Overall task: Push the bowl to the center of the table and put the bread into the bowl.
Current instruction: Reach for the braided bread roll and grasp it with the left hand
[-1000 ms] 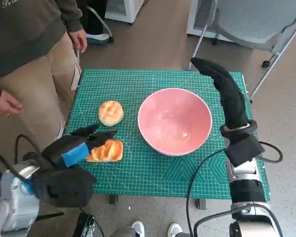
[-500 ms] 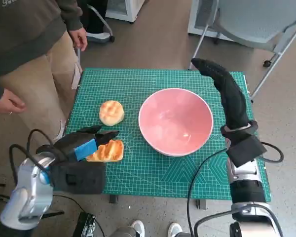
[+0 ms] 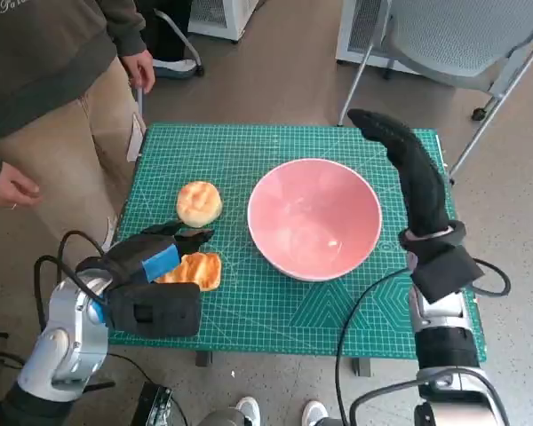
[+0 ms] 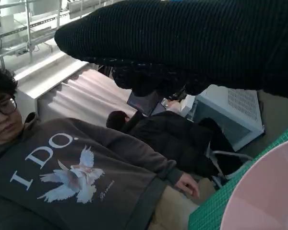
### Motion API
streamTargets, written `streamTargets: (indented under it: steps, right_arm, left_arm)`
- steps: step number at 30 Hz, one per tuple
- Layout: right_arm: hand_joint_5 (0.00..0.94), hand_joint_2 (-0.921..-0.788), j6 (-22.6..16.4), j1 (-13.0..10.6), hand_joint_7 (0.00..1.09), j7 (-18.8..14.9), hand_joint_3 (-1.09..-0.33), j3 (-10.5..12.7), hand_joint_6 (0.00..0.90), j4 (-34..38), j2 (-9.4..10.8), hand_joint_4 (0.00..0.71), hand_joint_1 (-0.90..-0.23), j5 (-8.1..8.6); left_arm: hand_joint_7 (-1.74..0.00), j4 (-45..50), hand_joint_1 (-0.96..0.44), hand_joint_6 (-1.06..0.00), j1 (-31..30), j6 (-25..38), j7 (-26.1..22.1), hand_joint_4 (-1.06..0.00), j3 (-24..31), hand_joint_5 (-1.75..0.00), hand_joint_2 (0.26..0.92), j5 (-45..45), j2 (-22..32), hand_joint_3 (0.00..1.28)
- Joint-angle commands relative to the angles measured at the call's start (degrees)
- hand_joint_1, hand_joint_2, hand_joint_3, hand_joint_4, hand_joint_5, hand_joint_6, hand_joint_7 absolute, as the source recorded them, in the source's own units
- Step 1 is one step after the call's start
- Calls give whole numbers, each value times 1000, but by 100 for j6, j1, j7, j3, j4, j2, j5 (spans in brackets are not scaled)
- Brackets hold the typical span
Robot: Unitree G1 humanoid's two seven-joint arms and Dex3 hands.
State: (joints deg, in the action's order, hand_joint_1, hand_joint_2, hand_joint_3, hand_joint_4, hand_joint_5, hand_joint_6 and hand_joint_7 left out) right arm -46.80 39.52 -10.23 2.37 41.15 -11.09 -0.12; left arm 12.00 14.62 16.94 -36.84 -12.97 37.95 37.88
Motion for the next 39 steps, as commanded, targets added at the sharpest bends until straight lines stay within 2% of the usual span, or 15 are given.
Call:
streamTargets:
  steps: [1, 21, 39]
  right_arm:
    - [2, -921, 91, -134, 160, -81, -824, 14, 129, -6, -37, 145, -720, 48]
    - [1, -921, 139, -163, 184, -143, -824, 15, 116, -104, -30, 145, -725, 87]
    - [2, -921, 158, -177, 209, -260, -823, 51, 102, -166, -48, 148, -721, 177]
  left_arm:
    - [-2, -2, -457, -274, 66, 34, 102, -125, 12, 0, 691, 43, -34, 2]
    - [-2, -832, -470, -274, 443, 16, 253, -128, -378, -3, 697, 151, -201, 4]
    - [-12, -1393, -477, -311, 782, 142, 264, -251, -617, -30, 710, 258, -341, 5]
